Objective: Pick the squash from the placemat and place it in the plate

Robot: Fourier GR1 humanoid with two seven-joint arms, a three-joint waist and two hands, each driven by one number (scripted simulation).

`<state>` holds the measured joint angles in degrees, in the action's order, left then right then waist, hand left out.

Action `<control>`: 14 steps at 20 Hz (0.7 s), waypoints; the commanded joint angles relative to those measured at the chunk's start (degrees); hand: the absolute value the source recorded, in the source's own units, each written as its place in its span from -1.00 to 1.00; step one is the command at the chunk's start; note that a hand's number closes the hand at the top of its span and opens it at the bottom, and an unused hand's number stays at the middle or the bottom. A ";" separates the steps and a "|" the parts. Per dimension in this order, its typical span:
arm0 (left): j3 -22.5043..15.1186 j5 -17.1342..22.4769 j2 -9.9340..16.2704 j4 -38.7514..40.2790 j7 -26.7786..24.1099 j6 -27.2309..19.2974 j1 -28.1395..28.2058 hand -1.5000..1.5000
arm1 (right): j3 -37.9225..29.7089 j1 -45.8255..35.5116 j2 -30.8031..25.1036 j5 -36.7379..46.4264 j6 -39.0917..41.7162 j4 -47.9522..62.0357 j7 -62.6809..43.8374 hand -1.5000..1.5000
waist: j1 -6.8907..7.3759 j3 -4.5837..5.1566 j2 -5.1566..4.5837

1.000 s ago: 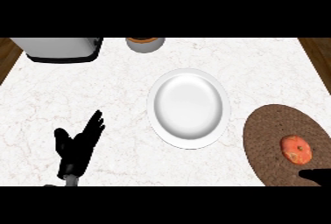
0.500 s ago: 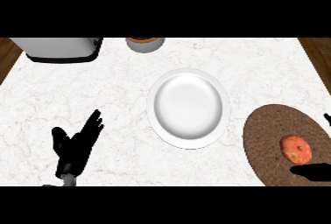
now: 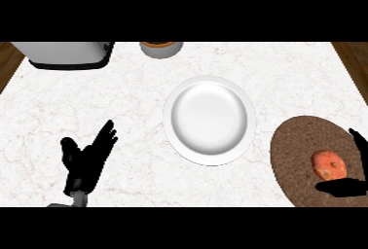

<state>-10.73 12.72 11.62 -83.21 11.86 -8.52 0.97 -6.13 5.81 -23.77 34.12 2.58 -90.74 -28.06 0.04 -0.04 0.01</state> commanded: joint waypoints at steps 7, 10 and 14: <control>0.70 -1.90 -0.77 -4.82 1.90 1.22 3.11 0.00 | 2.69 -3.59 0.45 6.07 1.40 11.09 7.92 1.00 | 0.35 0.01 0.02; 2.59 -2.07 -2.39 1.57 -0.20 2.95 0.34 0.00 | 0.34 -0.53 -0.20 6.71 0.32 10.04 11.21 1.00 | -0.14 0.04 0.01; 1.43 -5.98 -4.65 2.23 -0.65 1.03 0.52 0.00 | 0.87 -4.83 1.22 9.68 2.05 7.44 6.02 1.00 | -0.08 0.05 0.02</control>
<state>-8.43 9.17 9.07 -82.21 11.51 -6.57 1.12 -5.41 1.27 -23.24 41.77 3.74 -81.03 -20.55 0.02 0.24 0.25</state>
